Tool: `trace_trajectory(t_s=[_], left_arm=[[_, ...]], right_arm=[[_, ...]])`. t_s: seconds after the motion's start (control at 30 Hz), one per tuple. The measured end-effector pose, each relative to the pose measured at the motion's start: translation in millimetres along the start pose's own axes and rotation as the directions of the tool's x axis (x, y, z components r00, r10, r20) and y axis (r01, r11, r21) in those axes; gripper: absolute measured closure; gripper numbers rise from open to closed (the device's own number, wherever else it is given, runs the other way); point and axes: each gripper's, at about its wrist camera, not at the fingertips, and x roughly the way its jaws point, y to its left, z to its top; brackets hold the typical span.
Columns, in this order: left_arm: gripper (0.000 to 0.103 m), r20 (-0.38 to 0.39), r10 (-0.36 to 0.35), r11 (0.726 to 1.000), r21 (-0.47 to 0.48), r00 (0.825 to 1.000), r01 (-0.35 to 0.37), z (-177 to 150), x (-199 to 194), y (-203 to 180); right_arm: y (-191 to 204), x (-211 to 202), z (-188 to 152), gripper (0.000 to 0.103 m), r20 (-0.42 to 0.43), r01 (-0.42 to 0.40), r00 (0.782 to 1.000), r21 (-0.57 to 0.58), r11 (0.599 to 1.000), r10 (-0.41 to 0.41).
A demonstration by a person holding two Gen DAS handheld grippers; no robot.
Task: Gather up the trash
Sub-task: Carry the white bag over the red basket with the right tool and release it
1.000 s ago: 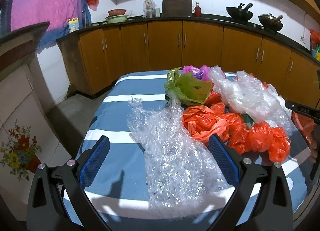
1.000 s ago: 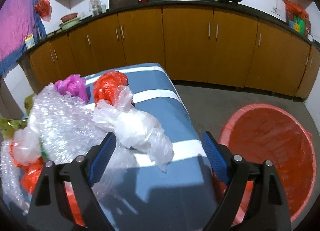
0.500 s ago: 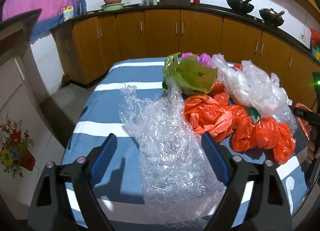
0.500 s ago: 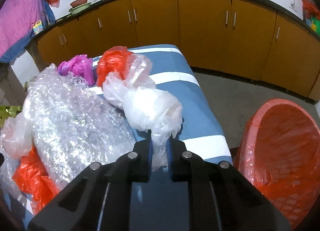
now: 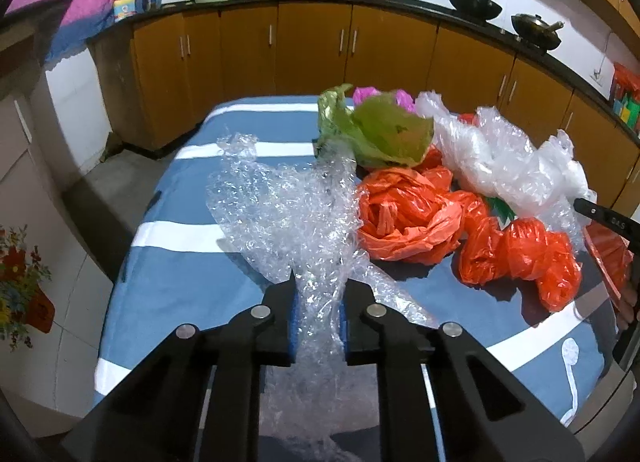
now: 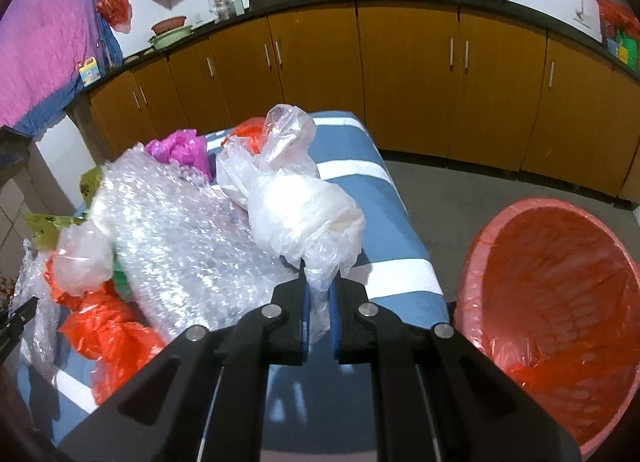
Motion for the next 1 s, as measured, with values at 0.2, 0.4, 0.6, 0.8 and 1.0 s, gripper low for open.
trace_trajectory(t_s=[0.2,0.4,0.6,0.8,1.0], left_arm=[[0.090,0.056,0.011,1.000,-0.027,0.998,-0.009,7.4,-27.9,12.4],[0.090,0.133,-0.005,0.999,-0.032,0.991,0.009,19.4,-60.1,9.3],[0.090,0.202,-0.069,0.998,0.016,0.977,0.067,30.3,-85.3,-13.5],[0.090,0.225,-0.169,0.984,0.089,0.960,0.152,42.3,-91.7,-56.6],[0.090,0.229,-0.304,0.947,0.178,0.925,0.267,52.4,-88.6,-125.4]], right_arm=[[-2.7,-26.9,-1.8,0.094,0.039,-0.017,0.999,0.001,1.000,0.017],[-5.0,-55.9,-5.3,0.094,0.073,-0.040,0.997,-0.002,0.999,0.040],[-13.4,-78.6,-8.0,0.094,0.103,-0.045,0.994,0.004,0.999,0.044],[-33.1,-102.3,-13.5,0.094,0.132,0.002,0.991,0.041,0.999,-0.007],[-78.8,-126.0,-25.2,0.094,0.140,0.095,0.984,0.116,0.989,-0.111]])
